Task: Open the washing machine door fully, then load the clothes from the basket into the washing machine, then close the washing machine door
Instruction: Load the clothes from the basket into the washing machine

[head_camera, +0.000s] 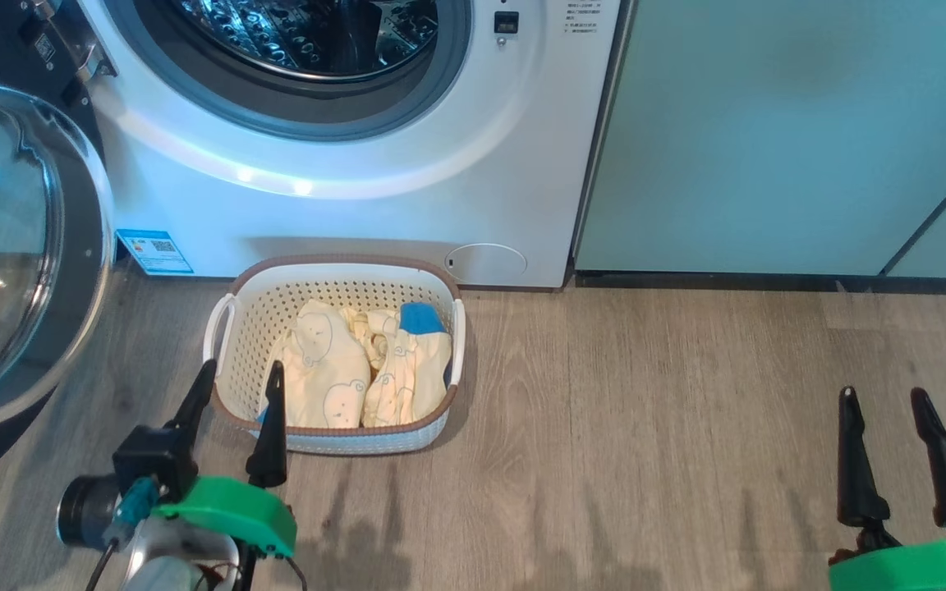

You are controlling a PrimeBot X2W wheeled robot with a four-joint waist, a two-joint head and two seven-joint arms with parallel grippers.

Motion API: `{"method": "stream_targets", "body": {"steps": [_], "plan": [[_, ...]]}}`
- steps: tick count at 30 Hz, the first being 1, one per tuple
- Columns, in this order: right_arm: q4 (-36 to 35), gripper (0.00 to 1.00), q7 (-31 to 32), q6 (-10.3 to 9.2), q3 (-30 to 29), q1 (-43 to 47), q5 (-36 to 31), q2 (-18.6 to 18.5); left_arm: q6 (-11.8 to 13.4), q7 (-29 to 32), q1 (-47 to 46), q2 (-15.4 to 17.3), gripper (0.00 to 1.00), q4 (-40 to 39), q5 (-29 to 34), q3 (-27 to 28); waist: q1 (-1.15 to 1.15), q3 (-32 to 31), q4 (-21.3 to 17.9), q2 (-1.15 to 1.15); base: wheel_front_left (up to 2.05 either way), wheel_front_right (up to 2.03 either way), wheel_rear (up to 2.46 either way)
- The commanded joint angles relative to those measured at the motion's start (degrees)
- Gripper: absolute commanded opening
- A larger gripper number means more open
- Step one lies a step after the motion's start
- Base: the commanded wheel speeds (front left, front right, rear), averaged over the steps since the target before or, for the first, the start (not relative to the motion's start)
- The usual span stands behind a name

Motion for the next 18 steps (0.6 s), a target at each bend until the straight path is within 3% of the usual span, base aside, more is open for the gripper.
{"method": "stream_targets", "body": {"steps": [1, 10, 18], "plan": [[-1.76, 1.00, -0.56, -0.16, 0.77, -1.44, 0.31, -0.29, 0.31, -0.64, -2.07, 1.25, 1.00, -1.67, -0.39, 1.67, 0.00, -0.06, 0.03, 0.00, 0.00, 0.00, 0.00], [-1.73, 1.00, -0.56, -0.16, 0.70, -1.38, 0.76, -0.29, 0.56, -0.99, -2.03, 1.66, 1.00, -1.46, -0.46, 1.19, 0.00, -0.43, -0.10, 0.00, 0.13, -0.13, 0.00], [-1.79, 1.00, -0.56, -0.16, 0.54, -1.64, 0.92, -0.29, 0.96, -1.09, -2.28, 1.76, 1.00, -1.87, -0.34, 0.58, 0.00, -0.04, -0.36, 0.00, 1.05, -1.05, 0.00]]}}
